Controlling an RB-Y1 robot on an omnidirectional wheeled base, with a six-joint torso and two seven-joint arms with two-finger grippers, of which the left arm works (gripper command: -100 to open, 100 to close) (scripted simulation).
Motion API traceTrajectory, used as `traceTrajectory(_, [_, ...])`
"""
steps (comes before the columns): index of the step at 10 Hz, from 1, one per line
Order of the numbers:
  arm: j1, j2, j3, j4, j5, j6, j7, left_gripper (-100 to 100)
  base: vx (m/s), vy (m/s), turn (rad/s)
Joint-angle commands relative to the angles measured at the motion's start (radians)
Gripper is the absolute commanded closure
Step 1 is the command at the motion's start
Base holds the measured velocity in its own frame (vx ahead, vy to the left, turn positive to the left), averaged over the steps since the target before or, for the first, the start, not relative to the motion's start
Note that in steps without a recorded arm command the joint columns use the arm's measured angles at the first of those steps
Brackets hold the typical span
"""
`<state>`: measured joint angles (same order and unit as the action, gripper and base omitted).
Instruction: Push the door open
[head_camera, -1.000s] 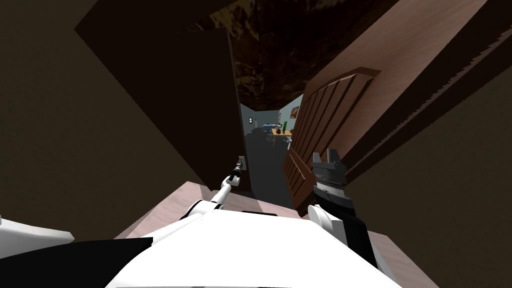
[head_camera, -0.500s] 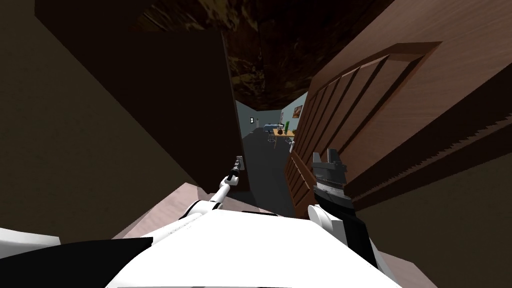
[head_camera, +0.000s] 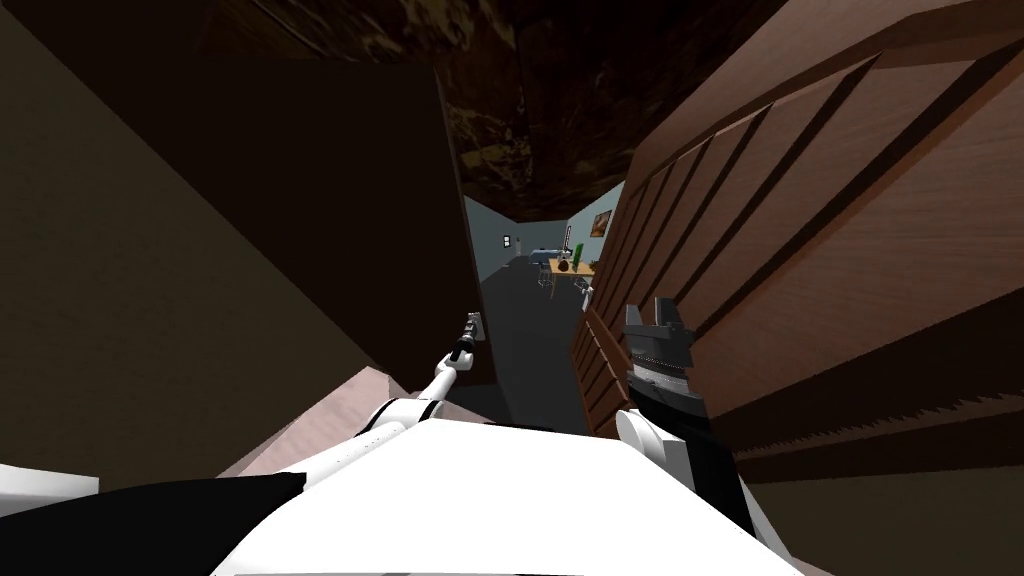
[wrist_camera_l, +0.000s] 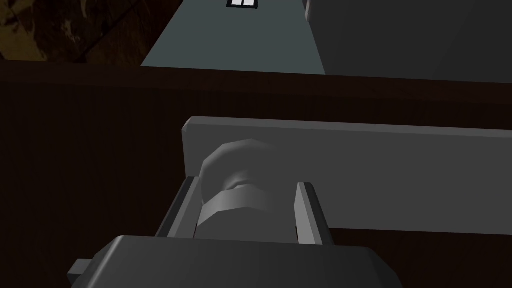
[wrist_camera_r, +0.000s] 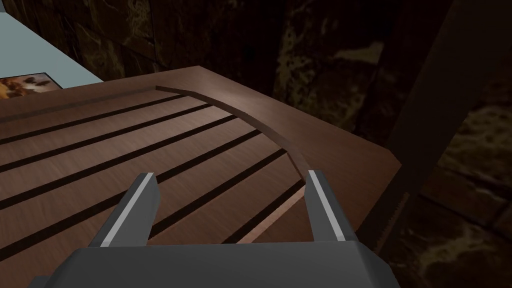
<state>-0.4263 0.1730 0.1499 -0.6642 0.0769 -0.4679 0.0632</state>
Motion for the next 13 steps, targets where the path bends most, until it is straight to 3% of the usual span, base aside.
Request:
traceTrajectory(1, [0.024, 0.012, 0.015, -0.046, 0.003, 0.015, -0.003, 100, 0.127, -0.059, 0.038])
traceTrajectory(13, [0.032, 0.045, 0.116, -0.028, 0.032, 0.017, -0.038, 100, 0.152, -0.086, 0.054])
